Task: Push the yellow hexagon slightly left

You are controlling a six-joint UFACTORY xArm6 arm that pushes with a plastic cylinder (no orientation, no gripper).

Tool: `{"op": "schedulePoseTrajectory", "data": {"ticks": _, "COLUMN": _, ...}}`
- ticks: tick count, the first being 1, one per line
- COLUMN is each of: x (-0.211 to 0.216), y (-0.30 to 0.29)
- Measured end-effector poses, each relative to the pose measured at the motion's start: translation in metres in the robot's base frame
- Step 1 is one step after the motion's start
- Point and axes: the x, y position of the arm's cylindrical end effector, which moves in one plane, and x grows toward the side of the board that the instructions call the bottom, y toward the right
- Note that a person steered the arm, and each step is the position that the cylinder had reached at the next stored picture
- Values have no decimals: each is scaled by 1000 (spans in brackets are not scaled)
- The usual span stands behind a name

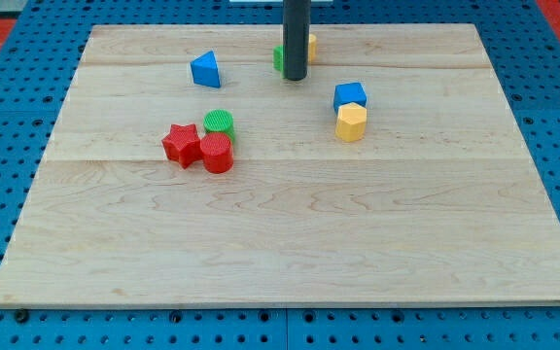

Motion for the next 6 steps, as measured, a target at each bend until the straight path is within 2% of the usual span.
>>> {"op": "schedulePoseTrajectory", "data": {"ticks": 1, "x": -15, "y": 0}}
{"op": "schedulePoseTrajectory", "data": {"ticks": 2, "x": -12, "y": 18}}
{"op": "schedulePoseTrajectory", "data": {"ticks": 4, "x": 2, "y": 93}}
{"op": "schedulePoseTrajectory", "data": {"ticks": 5, "x": 25, "y": 134}}
{"op": "schedulePoseTrajectory", "data": {"ticks": 6, "x": 90, "y": 122}}
